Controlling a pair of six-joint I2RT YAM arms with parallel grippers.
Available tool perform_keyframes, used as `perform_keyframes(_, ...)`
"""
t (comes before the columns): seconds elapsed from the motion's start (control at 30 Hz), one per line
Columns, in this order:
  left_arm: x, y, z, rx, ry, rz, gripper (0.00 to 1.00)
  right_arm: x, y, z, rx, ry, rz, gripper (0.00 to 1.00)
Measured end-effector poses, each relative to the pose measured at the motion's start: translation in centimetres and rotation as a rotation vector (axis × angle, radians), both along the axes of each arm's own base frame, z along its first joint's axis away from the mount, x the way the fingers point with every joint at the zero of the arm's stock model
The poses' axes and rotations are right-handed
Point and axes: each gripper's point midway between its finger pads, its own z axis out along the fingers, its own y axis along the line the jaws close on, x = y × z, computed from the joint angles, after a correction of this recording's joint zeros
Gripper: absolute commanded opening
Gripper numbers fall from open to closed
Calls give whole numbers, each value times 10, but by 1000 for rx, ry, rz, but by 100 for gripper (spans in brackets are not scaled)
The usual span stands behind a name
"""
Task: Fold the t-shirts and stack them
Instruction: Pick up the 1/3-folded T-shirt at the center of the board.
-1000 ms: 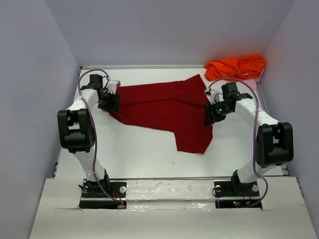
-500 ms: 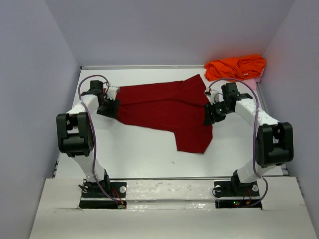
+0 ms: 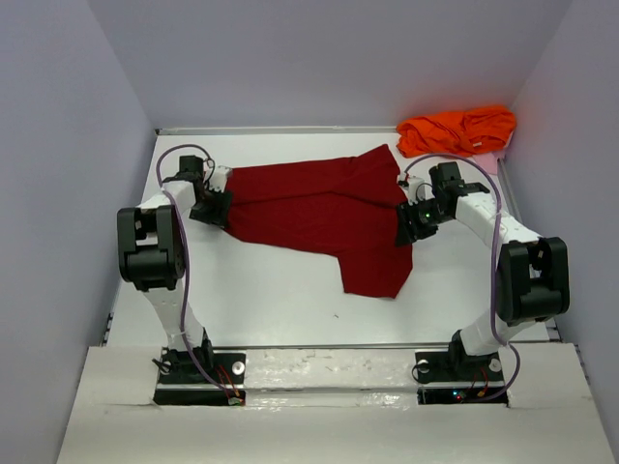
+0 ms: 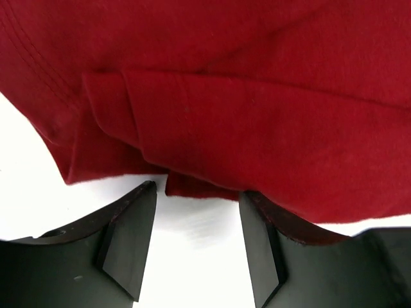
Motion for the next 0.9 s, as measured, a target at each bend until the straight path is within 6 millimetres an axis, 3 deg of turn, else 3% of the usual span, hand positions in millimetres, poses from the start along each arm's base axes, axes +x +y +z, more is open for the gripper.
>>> perform_keyframes(0.27, 17, 2, -1, 5, -25, 16, 63, -1, 0, 0, 1, 1, 3, 50)
perform_keyframes(0.33, 20, 2, -1, 4, -27, 19, 56, -1, 0, 0, 3, 1, 4, 50)
perform_keyframes(0.57, 25, 1, 0, -7, -33, 24, 13, -1, 1, 0, 4, 0, 8, 50)
perform_keyframes(0.9, 23, 0, 1, -9, -31, 21, 8, -1, 1, 0, 4, 0, 8, 50)
